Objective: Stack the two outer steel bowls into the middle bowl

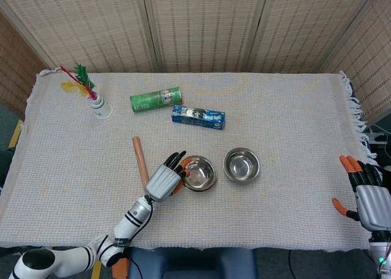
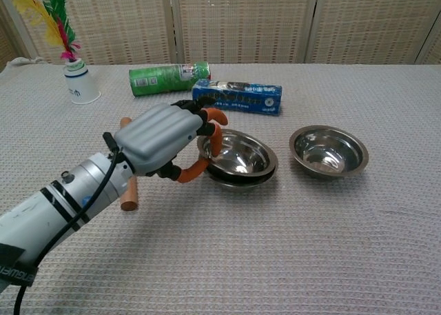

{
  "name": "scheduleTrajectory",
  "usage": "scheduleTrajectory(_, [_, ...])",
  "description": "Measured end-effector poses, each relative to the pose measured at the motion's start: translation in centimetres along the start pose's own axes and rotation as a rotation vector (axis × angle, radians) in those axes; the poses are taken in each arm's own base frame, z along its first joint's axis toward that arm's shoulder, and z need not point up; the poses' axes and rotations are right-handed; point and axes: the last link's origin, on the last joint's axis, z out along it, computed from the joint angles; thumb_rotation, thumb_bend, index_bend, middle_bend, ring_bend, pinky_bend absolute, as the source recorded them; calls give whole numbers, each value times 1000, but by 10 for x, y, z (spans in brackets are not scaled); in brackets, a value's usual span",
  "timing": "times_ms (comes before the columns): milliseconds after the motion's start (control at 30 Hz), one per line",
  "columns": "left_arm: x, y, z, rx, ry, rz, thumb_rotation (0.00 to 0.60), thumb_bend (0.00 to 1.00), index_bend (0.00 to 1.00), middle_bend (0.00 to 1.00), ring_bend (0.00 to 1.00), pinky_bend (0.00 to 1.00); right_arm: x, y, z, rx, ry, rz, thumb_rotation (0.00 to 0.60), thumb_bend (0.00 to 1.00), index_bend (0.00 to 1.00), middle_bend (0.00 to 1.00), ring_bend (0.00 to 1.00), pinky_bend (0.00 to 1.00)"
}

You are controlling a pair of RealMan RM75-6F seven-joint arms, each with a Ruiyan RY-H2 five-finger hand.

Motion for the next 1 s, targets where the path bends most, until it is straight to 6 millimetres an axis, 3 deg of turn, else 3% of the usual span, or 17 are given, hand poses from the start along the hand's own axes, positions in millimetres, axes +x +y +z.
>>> scheduleTrajectory(100, [2,-4,-5,2,0,-3,600,416,200,135,1,152,-2,-1,0,6,-6,-20,600,154,0,6,0,0])
scheduleTrajectory(300, [18,-15,-23,11,17,-29,600,414,152,123,1,154,-17,-7,7,63,-13,-68,600,154,0,7,0,0])
scheduleTrajectory(467, [38,-48,-61,97,30,-19,600,414,149,122,1,155,-46,-23,27,157,-68,-115,600,157,2,7,0,0])
scheduleTrajectory(533, [43,-61,-77,144,30,-7,600,414,148,123,1,155,-59,-32,39,206,-93,-137,600,160,34,7,0,0])
scheduleTrajectory(700, [51,-93,-114,267,31,13,600,414,148,123,1,155,-91,-56,63,317,-118,-184,600,214,249,31,0,0])
scheduleTrajectory(867, [59,-114,-130,330,37,15,600,414,148,122,2,155,-125,-83,86,408,-122,-200,600,279,363,67,0,0])
scheduleTrajectory(1000, [64,-124,-136,354,56,27,600,417,148,123,1,155,-146,-103,100,450,-131,-180,600,303,393,84,0,0])
